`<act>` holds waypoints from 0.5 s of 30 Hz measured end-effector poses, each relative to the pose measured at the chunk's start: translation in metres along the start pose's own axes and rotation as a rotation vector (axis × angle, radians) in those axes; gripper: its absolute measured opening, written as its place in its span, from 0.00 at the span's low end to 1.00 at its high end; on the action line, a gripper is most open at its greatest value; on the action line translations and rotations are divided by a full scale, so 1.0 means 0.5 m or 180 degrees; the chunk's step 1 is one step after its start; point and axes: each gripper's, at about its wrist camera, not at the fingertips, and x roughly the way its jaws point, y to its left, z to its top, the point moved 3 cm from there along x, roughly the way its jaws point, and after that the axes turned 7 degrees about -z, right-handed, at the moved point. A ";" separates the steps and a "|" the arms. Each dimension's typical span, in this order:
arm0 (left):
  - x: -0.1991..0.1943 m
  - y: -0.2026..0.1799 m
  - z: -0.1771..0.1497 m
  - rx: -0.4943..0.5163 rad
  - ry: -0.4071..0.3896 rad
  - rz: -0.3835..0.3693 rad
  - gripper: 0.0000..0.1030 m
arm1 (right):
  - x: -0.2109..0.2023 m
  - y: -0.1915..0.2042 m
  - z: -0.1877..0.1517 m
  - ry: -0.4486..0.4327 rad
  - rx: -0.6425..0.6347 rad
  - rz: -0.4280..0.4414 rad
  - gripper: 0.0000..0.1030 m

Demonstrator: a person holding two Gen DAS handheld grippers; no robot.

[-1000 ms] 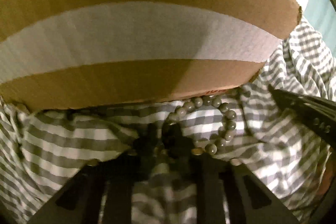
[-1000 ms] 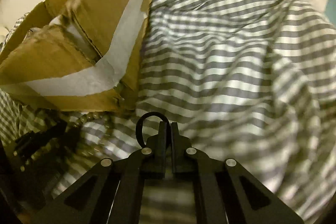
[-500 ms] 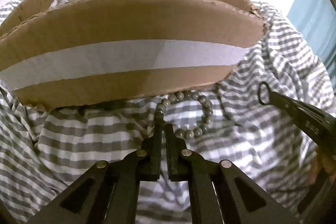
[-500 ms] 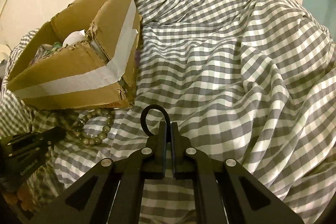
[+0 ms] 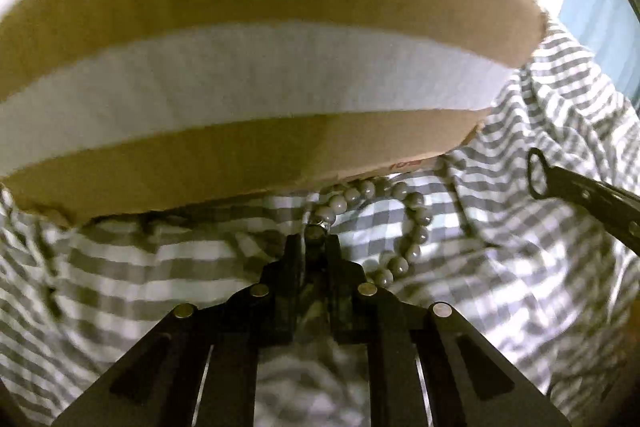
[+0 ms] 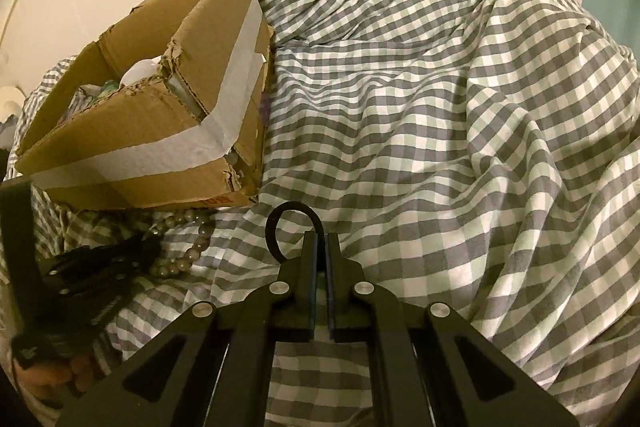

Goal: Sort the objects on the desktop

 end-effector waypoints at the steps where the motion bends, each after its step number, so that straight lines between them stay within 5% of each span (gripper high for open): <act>1: -0.012 0.002 -0.001 0.0000 -0.0009 -0.0015 0.10 | -0.004 0.002 -0.001 -0.0007 -0.0005 -0.0011 0.03; 3: -0.044 0.009 0.000 -0.0049 -0.0036 -0.0068 0.00 | -0.015 0.006 -0.005 -0.0034 -0.0003 -0.0038 0.03; 10: -0.134 -0.015 -0.002 0.0223 -0.0206 -0.0223 0.00 | -0.055 0.019 -0.031 -0.0049 0.0059 -0.0051 0.03; 15: -0.166 -0.012 0.006 0.0136 -0.0189 -0.0392 0.00 | -0.100 0.031 -0.041 -0.0115 0.0123 -0.0079 0.03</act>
